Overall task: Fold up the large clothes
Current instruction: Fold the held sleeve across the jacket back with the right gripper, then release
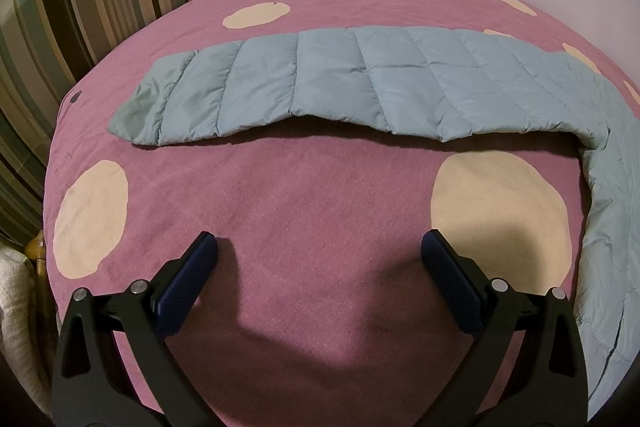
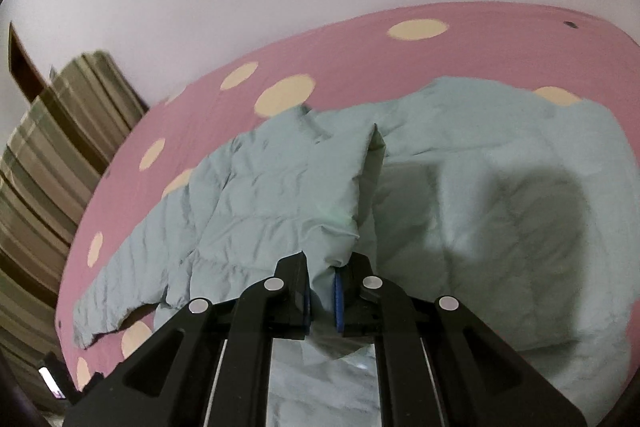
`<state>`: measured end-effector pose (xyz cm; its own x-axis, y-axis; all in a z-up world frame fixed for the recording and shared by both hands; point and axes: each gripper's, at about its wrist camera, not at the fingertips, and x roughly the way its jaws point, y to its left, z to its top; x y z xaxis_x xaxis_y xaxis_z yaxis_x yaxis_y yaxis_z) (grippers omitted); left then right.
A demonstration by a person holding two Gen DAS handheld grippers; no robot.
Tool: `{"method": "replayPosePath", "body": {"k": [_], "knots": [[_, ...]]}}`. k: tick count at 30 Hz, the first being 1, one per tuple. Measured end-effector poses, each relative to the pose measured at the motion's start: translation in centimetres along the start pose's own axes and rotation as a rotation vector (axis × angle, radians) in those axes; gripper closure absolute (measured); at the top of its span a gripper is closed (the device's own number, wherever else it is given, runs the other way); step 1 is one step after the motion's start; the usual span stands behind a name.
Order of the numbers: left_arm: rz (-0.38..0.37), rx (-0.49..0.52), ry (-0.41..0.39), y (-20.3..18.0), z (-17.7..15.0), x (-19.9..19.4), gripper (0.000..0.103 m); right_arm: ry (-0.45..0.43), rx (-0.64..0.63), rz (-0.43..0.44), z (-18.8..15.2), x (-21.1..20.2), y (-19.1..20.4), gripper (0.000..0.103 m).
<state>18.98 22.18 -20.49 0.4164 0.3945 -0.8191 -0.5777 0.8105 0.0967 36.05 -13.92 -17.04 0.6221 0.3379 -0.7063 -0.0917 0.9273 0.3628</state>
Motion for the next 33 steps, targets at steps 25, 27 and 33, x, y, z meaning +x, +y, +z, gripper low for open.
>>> {"method": "replayPosePath", "body": {"k": [25,27,33], "knots": [[-0.001,-0.001,0.003,0.1,-0.1,0.1,0.002,0.145,-0.131,-0.048,-1.6,7.8,5.8,0.091],[-0.001,0.000,0.002,0.0,-0.1,0.1,0.002,0.137,-0.147,-0.053,-1.7,7.5,6.2,0.089],[-0.002,-0.001,0.002,0.1,-0.1,0.1,0.002,0.144,-0.206,-0.050,-2.0,7.7,7.8,0.088]]}}
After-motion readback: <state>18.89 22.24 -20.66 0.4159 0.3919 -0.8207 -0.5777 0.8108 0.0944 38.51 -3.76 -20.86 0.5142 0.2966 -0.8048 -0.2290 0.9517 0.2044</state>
